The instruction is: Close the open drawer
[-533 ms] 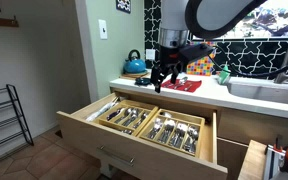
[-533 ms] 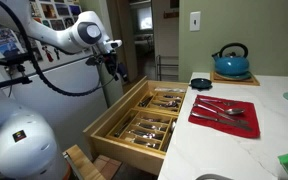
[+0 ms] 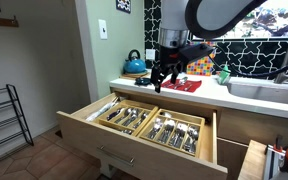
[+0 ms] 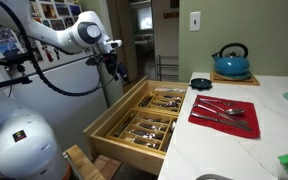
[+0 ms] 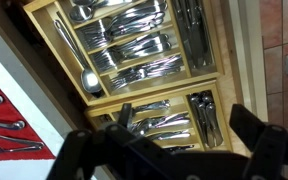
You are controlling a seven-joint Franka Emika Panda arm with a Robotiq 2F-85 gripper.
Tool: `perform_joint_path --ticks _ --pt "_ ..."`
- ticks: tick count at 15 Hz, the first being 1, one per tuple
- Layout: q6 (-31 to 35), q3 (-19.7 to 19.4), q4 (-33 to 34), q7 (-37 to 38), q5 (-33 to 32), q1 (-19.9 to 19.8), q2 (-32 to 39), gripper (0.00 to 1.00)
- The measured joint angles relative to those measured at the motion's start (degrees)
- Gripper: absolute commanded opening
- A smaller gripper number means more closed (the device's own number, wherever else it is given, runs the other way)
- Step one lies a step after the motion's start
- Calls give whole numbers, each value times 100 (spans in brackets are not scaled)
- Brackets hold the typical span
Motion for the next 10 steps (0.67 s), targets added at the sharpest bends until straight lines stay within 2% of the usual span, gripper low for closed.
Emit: perform_joint_path --ticks 5,10 --pt "0 -14 0 0 0 11 0 100" --pt "0 -129 1 -233 340 573 285 100"
